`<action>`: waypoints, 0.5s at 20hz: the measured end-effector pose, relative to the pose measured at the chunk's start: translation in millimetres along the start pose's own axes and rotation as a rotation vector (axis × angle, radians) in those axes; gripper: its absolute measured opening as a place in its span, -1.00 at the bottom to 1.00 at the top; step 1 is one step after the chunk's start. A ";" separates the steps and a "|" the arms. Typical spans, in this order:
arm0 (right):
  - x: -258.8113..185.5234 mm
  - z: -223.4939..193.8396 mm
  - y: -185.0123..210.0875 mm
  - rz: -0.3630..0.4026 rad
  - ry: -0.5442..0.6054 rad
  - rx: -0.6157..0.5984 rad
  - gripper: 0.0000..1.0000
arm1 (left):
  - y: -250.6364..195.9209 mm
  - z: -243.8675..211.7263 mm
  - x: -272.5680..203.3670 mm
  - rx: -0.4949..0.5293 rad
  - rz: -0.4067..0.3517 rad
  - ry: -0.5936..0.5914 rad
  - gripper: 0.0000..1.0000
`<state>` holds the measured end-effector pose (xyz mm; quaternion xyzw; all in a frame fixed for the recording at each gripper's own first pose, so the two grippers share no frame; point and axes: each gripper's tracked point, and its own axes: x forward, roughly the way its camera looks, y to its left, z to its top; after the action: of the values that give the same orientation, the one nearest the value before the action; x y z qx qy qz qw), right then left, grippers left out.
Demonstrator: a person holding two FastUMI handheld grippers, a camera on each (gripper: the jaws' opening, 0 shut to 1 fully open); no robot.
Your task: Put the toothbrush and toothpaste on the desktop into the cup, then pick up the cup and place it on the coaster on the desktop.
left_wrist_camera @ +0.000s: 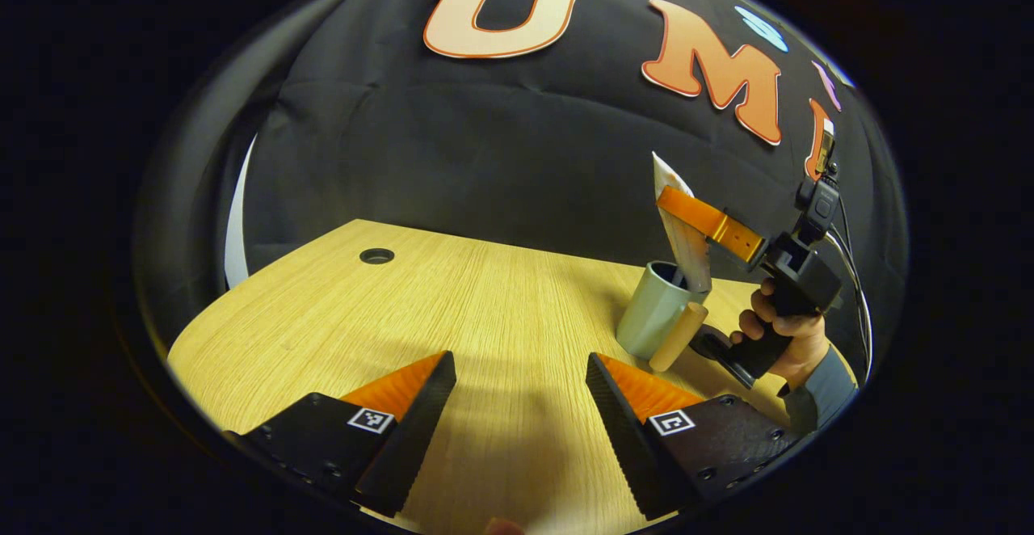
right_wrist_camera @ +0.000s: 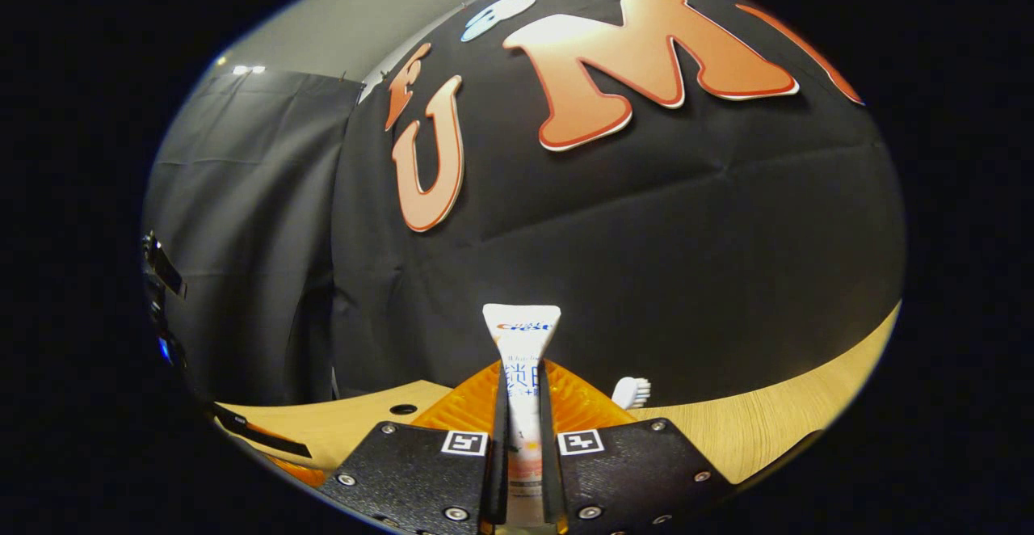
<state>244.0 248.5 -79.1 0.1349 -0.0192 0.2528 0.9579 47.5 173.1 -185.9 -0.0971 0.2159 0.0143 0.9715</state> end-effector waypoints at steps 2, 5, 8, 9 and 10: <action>-12.1 -3.6 -0.5 0.005 0.046 -0.026 -0.58 | -6.3 3.9 -6.2 0.031 0.003 -0.011 0.96; -35.8 -12.6 5.1 0.023 0.127 -0.060 -0.48 | -17.0 13.3 -15.0 0.016 -0.007 -0.032 0.96; -59.9 -8.8 4.0 0.032 0.167 -0.120 -0.38 | -26.3 24.9 -23.3 0.021 -0.005 -0.044 0.96; -65.3 -8.0 1.3 0.028 0.182 -0.136 -0.29 | -32.6 26.8 -23.6 0.025 -0.009 -0.047 0.96; -70.4 -4.9 -1.2 0.019 0.195 -0.148 -0.24 | -37.4 30.8 -25.1 0.031 -0.010 -0.049 0.96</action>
<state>183.1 215.0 -91.5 0.0385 0.0542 0.2718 0.9600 40.1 142.8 -141.1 -0.0829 0.1920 0.0084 0.9779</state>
